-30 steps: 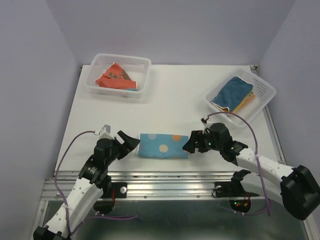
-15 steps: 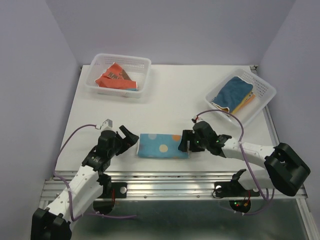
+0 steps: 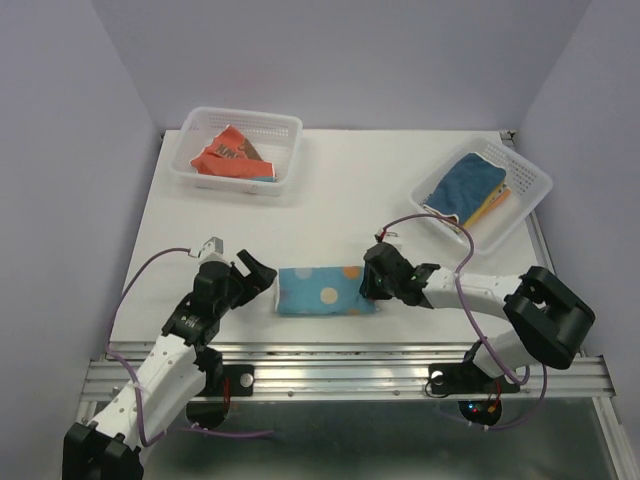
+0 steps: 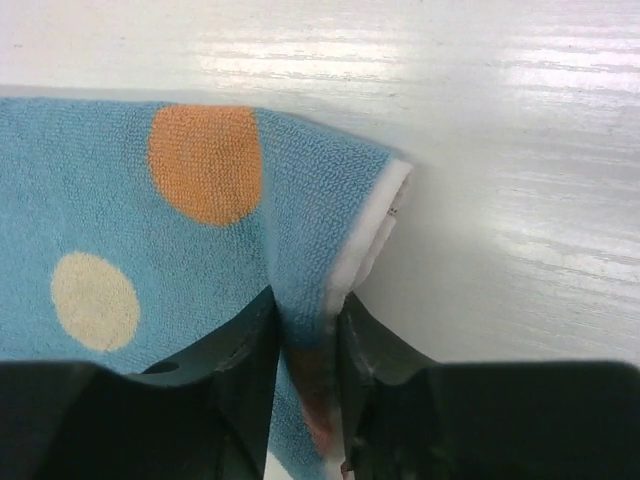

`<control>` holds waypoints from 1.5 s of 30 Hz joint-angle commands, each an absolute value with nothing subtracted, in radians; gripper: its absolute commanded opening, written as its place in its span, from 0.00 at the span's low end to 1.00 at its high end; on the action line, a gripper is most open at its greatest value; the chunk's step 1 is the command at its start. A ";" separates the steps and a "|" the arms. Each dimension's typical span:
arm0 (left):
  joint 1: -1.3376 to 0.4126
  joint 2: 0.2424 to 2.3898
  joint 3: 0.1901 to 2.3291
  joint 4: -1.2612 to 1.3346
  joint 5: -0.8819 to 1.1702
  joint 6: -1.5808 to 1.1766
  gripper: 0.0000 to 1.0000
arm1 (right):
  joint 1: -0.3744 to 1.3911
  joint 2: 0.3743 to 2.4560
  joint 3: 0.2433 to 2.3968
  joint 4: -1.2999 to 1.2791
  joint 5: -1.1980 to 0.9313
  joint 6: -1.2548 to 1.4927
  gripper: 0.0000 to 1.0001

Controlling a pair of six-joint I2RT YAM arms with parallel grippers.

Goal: Fold and stack the towels
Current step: Neatly place the folded towel into the bin

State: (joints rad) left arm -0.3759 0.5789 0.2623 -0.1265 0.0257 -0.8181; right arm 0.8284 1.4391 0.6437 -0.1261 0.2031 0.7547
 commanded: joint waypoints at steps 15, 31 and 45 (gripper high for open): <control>-0.379 0.598 0.319 -0.089 0.015 -0.785 0.99 | 0.838 1.422 0.805 -0.285 0.527 0.282 0.01; -0.379 0.678 0.356 -0.087 -0.026 -0.772 0.99 | 0.533 1.253 0.913 -0.278 0.442 -0.572 0.01; -0.379 0.687 0.383 -0.133 -0.078 -0.793 0.99 | 0.305 1.348 1.210 -0.359 0.382 -0.836 0.01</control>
